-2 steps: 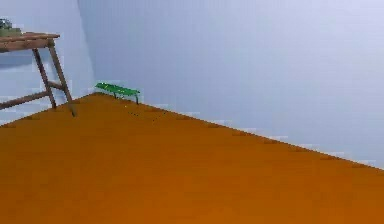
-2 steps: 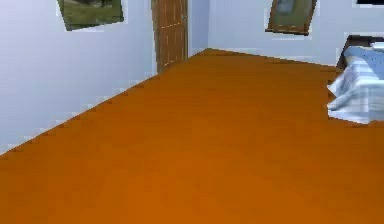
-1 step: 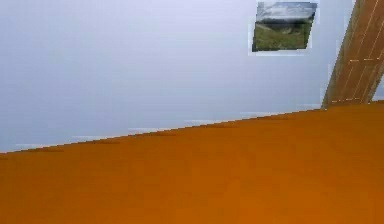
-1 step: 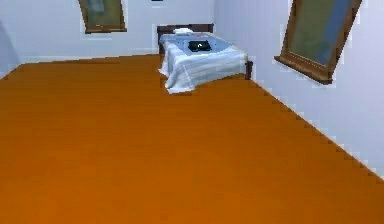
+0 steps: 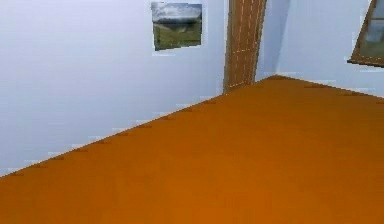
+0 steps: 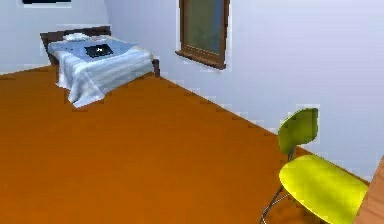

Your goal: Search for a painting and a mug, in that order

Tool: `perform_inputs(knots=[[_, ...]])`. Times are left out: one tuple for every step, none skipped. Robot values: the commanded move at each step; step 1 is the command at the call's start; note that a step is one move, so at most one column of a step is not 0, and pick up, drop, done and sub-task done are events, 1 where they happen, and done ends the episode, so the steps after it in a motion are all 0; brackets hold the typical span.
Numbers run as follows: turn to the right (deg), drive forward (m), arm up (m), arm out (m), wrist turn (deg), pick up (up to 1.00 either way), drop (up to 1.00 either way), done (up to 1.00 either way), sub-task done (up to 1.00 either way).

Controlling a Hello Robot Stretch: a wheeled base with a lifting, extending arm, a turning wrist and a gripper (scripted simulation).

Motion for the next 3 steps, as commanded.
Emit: perform_inputs(knots=[[3.0, 0.00, 0.00, 0.00, 0.0, 0.00, 0.00, 0.00, 0.00], [0.0, 0.10, 0.00, 0.00, 0.0, 0.00, 0.00, 0.00, 0.00], [-15.0, 0.00, 0.00, 0.00, 0.0, 0.00, 0.00, 0.00, 0.00]])
